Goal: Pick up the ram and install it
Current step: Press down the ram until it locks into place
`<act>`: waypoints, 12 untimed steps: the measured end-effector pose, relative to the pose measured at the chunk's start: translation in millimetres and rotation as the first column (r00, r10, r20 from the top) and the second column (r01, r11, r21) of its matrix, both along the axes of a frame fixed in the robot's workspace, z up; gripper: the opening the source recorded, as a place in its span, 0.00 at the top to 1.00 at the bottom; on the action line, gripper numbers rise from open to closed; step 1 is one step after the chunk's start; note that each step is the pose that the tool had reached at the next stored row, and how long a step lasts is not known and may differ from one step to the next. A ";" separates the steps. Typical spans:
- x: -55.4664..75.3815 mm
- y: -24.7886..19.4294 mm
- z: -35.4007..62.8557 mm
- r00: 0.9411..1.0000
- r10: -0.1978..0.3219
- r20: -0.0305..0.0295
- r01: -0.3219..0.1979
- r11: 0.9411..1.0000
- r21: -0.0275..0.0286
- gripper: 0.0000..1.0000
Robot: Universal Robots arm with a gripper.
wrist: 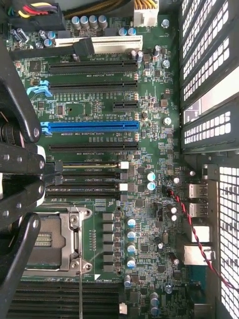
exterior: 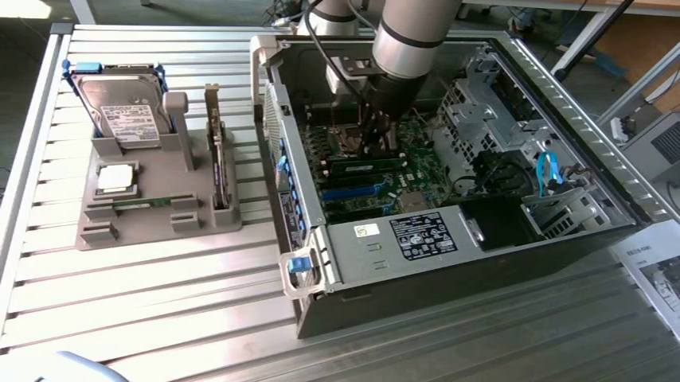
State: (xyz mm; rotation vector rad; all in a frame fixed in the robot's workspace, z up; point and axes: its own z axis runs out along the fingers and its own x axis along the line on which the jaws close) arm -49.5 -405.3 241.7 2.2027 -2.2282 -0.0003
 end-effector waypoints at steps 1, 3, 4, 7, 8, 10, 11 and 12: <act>0.0 0.0 -0.7 1.000 0.000 0.000 0.000 1.000 0.000 0.90; 0.0 0.0 -0.8 1.000 0.000 0.000 0.000 1.000 0.000 0.90; 0.0 0.0 -0.8 1.000 0.000 0.000 0.000 1.000 0.000 0.90; 0.0 0.0 -1.2 1.000 0.000 0.000 0.000 1.000 0.000 0.90; 0.0 0.0 -1.5 1.000 0.000 0.000 0.000 1.000 0.000 0.90; 0.0 0.0 -2.0 1.000 0.000 0.000 0.000 1.000 0.000 0.90; 0.0 0.0 -2.4 1.000 0.000 0.000 0.000 1.000 0.000 0.90; 0.0 0.0 -2.7 1.000 0.000 0.000 0.000 1.000 0.000 0.90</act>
